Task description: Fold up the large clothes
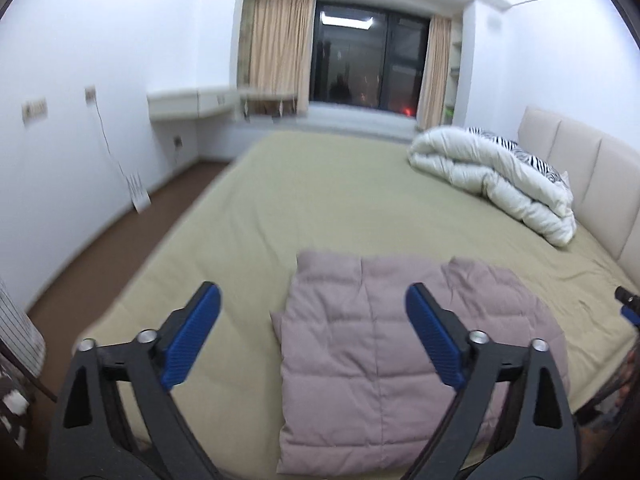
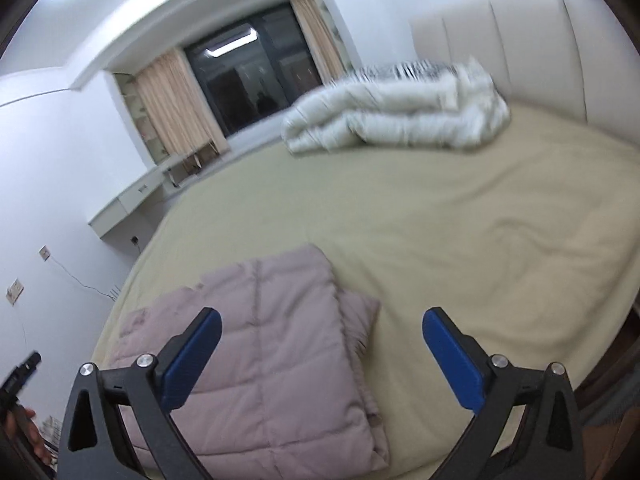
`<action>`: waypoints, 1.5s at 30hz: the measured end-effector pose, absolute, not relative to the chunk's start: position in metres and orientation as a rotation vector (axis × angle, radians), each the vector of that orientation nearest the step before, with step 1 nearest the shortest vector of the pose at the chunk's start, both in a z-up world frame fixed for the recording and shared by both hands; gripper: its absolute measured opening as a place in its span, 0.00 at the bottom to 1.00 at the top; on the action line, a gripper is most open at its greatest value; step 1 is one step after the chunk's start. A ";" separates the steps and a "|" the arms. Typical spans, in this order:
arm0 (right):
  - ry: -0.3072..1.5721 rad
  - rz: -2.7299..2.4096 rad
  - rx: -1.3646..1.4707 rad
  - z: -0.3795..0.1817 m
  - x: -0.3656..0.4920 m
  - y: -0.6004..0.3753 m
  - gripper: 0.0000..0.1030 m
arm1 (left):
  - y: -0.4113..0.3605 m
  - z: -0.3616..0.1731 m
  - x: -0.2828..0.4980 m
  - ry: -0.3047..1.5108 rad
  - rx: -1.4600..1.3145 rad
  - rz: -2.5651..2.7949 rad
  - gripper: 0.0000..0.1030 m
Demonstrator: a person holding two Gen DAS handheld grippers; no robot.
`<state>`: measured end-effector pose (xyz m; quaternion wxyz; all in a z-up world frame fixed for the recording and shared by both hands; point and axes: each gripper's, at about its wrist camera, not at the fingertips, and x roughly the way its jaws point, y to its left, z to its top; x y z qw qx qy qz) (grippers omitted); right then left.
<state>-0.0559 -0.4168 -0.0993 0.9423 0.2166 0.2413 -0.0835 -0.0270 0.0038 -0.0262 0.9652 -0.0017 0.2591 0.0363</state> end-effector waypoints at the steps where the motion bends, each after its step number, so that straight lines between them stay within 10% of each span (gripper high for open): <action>1: 0.472 -0.162 0.419 -0.090 -0.053 -0.409 1.00 | -0.007 -0.016 -0.036 0.481 0.030 0.093 1.00; 17: 0.422 -0.242 0.052 0.021 -0.076 -0.323 1.00 | -0.078 0.033 -0.064 0.626 0.128 0.251 1.00; 45: 0.808 -0.155 0.131 -0.025 -0.052 -0.244 1.00 | -0.089 -0.036 -0.034 0.921 0.110 0.161 1.00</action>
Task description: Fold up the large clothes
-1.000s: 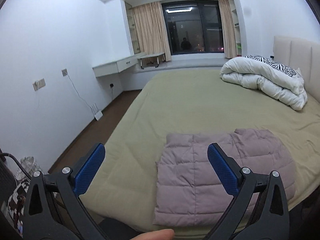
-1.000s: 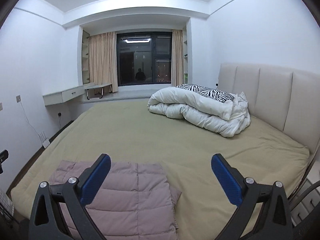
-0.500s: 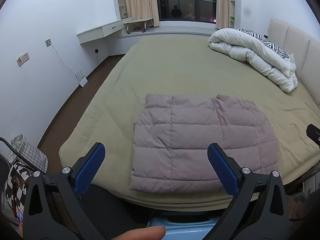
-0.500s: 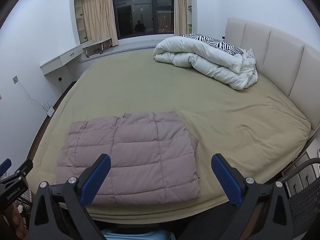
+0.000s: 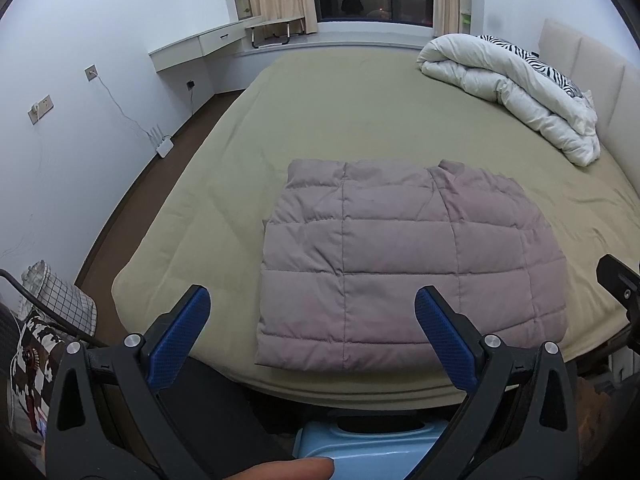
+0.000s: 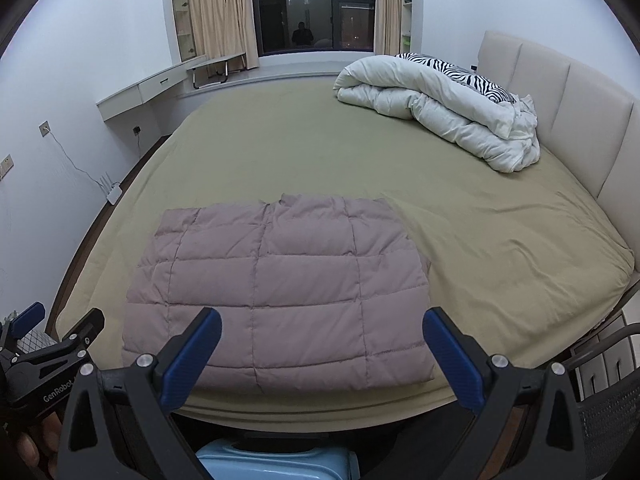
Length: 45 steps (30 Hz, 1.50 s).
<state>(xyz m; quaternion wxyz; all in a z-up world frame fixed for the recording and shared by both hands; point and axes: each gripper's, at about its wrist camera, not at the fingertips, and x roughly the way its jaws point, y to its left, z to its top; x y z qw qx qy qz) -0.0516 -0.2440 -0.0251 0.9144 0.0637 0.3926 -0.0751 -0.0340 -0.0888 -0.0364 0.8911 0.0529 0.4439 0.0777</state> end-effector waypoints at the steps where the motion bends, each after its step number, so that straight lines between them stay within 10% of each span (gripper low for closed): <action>1: 0.814 -0.160 0.126 -0.027 -0.051 -0.244 1.00 | -0.089 -0.037 -0.033 0.920 0.114 0.164 1.00; 45: 0.851 -0.156 0.100 -0.034 -0.043 -0.239 1.00 | -0.094 -0.050 -0.024 0.935 0.115 0.172 1.00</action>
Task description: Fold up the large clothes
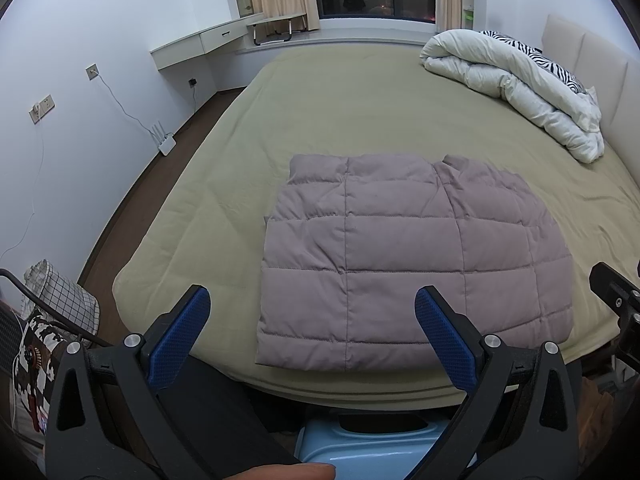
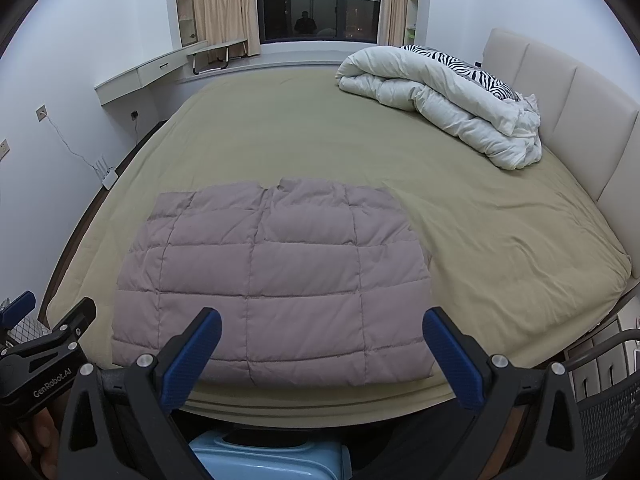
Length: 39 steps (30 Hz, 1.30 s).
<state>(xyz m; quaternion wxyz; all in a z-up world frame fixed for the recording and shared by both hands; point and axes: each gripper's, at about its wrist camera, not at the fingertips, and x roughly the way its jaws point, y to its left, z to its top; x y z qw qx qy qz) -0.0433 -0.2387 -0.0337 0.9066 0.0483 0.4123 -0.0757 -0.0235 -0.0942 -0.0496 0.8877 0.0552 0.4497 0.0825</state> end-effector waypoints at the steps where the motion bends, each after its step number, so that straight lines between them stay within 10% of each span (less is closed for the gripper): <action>1: 0.852 -0.157 0.099 -0.034 -0.043 -0.239 1.00 | -0.095 -0.050 -0.024 0.934 0.114 0.172 1.00; 39: 0.858 -0.155 0.100 -0.035 -0.043 -0.239 1.00 | -0.098 -0.047 -0.028 0.929 0.111 0.177 1.00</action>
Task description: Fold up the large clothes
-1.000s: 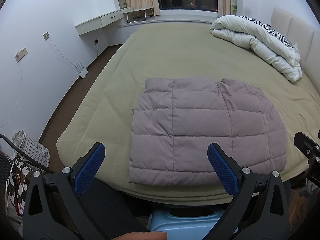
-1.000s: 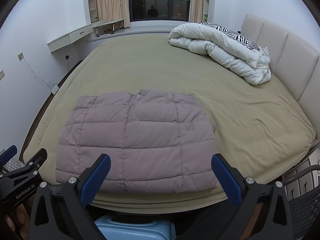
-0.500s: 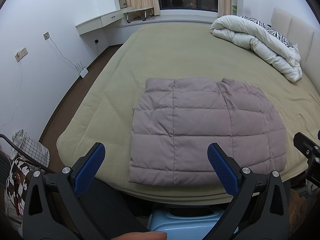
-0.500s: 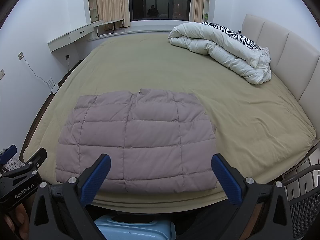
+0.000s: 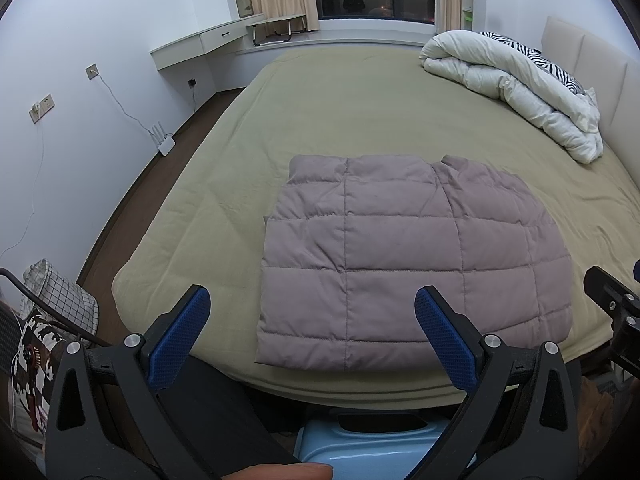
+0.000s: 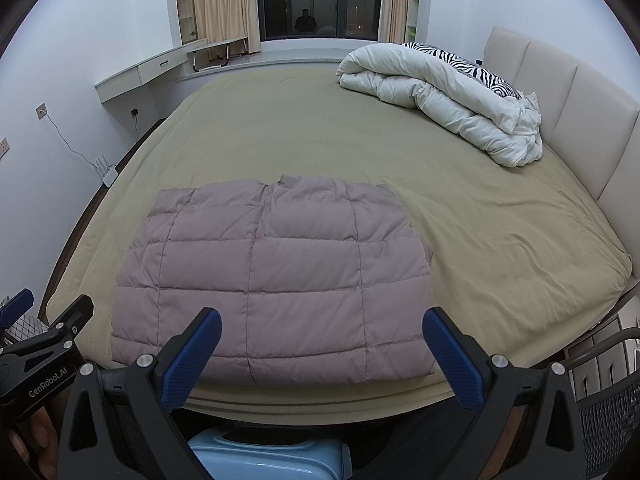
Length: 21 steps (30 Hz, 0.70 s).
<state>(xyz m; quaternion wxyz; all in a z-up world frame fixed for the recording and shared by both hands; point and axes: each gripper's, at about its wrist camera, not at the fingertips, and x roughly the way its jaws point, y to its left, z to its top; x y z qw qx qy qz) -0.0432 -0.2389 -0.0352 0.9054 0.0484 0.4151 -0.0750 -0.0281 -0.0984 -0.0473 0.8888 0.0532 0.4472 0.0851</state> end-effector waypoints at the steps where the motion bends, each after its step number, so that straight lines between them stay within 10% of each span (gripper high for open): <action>1: 0.858 -0.154 0.100 -0.035 -0.043 -0.239 1.00 | -0.098 -0.047 -0.028 0.929 0.110 0.177 1.00; 21: 0.862 -0.150 0.103 -0.040 -0.046 -0.238 1.00 | -0.100 -0.048 -0.032 0.923 0.101 0.168 1.00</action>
